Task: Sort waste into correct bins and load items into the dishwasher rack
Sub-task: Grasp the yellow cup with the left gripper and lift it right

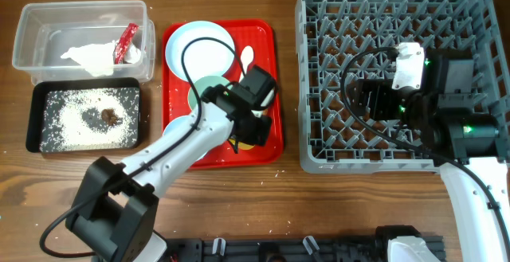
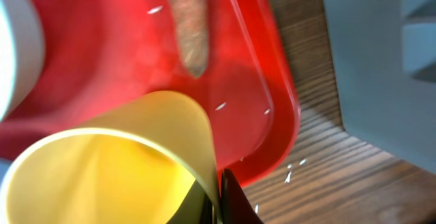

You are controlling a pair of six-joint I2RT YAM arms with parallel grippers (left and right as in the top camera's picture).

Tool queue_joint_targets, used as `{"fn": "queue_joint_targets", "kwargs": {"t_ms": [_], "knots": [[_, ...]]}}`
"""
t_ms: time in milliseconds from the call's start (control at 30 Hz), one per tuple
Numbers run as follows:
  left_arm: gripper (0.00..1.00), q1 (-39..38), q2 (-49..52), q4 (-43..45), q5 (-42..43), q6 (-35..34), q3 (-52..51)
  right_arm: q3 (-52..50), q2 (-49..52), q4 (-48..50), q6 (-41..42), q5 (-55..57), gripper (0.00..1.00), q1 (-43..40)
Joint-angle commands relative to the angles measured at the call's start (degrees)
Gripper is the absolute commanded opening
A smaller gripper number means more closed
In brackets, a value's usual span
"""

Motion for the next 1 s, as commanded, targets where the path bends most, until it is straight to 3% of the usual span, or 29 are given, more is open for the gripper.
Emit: {"fn": "queue_joint_targets", "kwargs": {"t_ms": [0,200,300,467,500,533,633,833,967], "knots": [[0.04,2.5,-1.1,-2.5,0.8,-2.4,4.1,0.5,0.4,0.2,0.7,-1.0,0.99,-0.1],[0.04,2.6,-1.1,-2.8,0.7,-2.6,4.2,0.5,0.4,0.1,0.7,-1.0,0.99,-0.1],[0.04,3.4,-1.1,-3.5,-4.7,-8.8,4.2,0.5,0.4,0.1,0.7,-1.0,0.99,-0.1],[0.04,3.3,-1.1,-2.8,-4.8,-9.9,4.2,0.5,0.4,0.0,0.8,-1.0,0.99,-0.1],[0.12,3.0,-1.1,-2.8,-4.8,-9.8,4.2,0.5,0.4,0.0,0.9,-1.0,0.99,-0.1],[0.25,2.7,-1.1,-2.8,-4.8,-9.8,4.2,0.5,0.4,0.0,0.8,-1.0,1.0,-0.1],[0.45,2.6,-1.2,-3.3,-4.1,-9.8,4.6,0.5,0.4,0.1,0.8,-2.3,1.0,-0.1],[0.52,8.6,-2.9,-15.5,-3.1,-9.7,16.1,0.5,0.4,0.3,0.8,-3.5,1.0,-0.1],[0.55,13.4,-2.5,-17.4,-3.1,-8.3,15.9,0.5,0.4,0.3,0.8,-3.5,1.0,-0.1]]}}
